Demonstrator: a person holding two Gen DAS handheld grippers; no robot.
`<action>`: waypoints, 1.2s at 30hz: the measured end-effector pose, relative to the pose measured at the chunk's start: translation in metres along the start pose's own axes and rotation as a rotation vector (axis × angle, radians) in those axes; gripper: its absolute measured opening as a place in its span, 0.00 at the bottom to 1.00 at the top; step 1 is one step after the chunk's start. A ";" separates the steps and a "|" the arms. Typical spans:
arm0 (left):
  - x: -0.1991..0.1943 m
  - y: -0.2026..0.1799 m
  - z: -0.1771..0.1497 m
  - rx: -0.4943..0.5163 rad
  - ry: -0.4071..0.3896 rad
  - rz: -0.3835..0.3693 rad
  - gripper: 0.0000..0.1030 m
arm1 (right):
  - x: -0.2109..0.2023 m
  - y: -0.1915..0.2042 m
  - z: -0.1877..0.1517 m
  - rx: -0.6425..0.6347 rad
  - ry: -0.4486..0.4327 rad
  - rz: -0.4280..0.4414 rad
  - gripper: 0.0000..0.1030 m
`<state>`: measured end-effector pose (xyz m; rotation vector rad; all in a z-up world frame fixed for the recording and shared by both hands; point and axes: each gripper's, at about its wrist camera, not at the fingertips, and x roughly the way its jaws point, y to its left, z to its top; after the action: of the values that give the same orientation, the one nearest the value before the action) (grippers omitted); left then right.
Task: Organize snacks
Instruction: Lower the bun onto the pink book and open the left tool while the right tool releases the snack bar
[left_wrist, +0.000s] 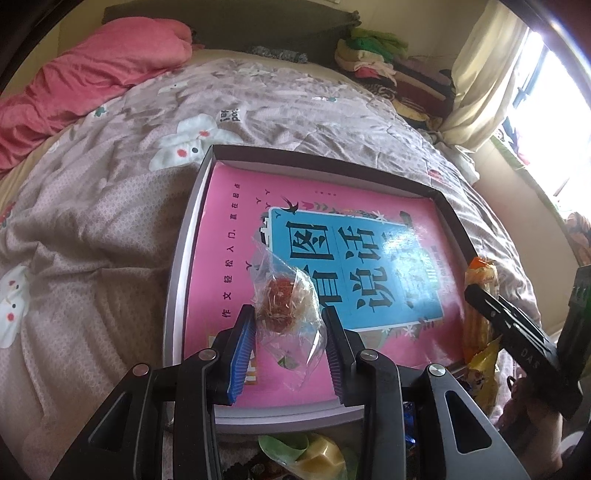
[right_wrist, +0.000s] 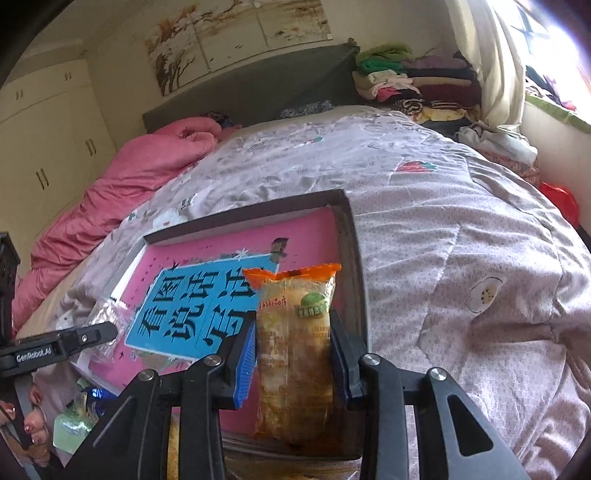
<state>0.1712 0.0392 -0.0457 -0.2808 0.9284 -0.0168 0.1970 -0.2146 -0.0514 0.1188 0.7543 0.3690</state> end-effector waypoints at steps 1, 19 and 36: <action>0.000 -0.001 0.000 0.010 -0.003 0.010 0.37 | 0.000 0.002 -0.001 -0.014 0.000 -0.001 0.35; 0.001 -0.009 -0.006 0.079 0.003 0.054 0.38 | -0.010 0.000 -0.008 -0.058 0.010 0.048 0.35; 0.002 -0.005 -0.008 0.044 0.024 0.071 0.45 | -0.018 -0.022 -0.003 0.063 -0.018 0.086 0.35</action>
<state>0.1668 0.0323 -0.0501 -0.2075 0.9596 0.0245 0.1893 -0.2417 -0.0465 0.2141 0.7448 0.4250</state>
